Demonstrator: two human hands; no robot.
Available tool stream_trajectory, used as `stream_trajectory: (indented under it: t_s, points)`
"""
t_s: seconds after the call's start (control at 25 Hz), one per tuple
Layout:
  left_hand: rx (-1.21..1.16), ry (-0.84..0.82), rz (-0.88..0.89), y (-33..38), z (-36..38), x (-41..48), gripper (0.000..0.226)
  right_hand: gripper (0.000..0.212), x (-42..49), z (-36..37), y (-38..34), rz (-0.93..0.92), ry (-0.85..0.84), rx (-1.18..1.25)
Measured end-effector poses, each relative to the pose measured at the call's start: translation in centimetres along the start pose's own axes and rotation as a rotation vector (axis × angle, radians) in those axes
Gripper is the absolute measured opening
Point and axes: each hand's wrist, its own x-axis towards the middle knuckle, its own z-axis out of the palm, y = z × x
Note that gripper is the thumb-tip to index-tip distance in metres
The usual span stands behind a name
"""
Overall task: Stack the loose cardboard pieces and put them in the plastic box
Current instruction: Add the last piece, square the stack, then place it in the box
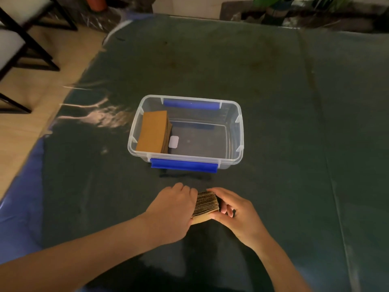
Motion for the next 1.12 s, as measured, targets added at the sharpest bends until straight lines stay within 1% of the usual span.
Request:
stream_trajectory:
  t_s: [0.12,0.2,0.24,0.32,0.36,0.4,0.44,0.48,0.56,0.64,0.72,0.76,0.84,0.92,1.04,1.12]
  points:
    - [-0.151,-0.008,-0.031,-1.0,-0.6,-0.1,0.044,0.056,-0.2,-0.2,-1.1,0.07,-0.01,0.012]
    - [-0.364,-0.068,-0.123,-1.8,-1.5,-0.5,0.035,0.054,-0.7,-1.5,-2.0,0.11,-0.002,0.116]
    - [-0.515,-0.113,-0.179,-2.1,-2.1,-0.7,0.034,0.048,-0.9,-2.6,-2.4,0.136,0.069,0.19]
    - [-0.912,-0.193,-0.304,-2.5,-3.8,-1.6,0.04,0.029,-0.4,-5.3,-3.0,0.232,0.361,0.32]
    - [-1.142,-0.21,-0.351,-2.6,-4.9,-1.8,0.043,0.023,0.4,-6.7,-3.2,0.308,0.502,0.327]
    - [-1.354,-0.202,-0.36,-2.6,-5.8,-1.9,0.046,0.023,1.5,-7.7,-3.1,0.388,0.579,0.293]
    - [-1.516,-0.149,-0.34,-2.8,-6.9,-1.6,0.044,0.026,3.0,-8.5,-3.4,0.45,0.597,0.246]
    - [-1.631,-0.072,-0.328,-2.9,-7.8,-1.1,0.041,0.029,4.5,-8.7,-3.8,0.485,0.572,0.187]
    - [-1.786,0.087,-0.399,-3.5,-9.4,1.0,0.04,0.033,7.2,-8.2,-4.7,0.459,0.479,0.009]
    - [-1.857,0.16,-0.518,-4.5,-10.2,4.1,0.034,0.034,8.7,-7.4,-5.1,0.392,0.41,-0.174]
    - [-1.84,0.123,-0.616,-5.3,-10.3,7.4,0.026,0.033,9.3,-7.3,-5.0,0.382,0.402,-0.229]
    - [-1.807,0.08,-0.65,-5.6,-9.9,9.0,0.028,0.032,9.3,-7.3,-4.7,0.387,0.411,-0.211]
    - [-1.712,0.002,-0.705,-6.2,-8.6,11.8,0.043,0.029,9.4,-7.5,-4.3,0.377,0.429,-0.149]
    - [-1.587,-0.066,-0.758,-6.6,-6.9,13.8,0.054,0.027,9.3,-7.5,-4.1,0.359,0.436,-0.032]
    - [-1.435,-0.174,-0.805,-6.0,-4.6,15.6,0.056,0.034,9.2,-7.5,-3.6,0.34,0.463,0.126]
    - [-1.38,-0.225,-0.799,-5.2,-3.5,16.2,0.055,0.029,9.2,-7.4,-3.3,0.345,0.481,0.19]
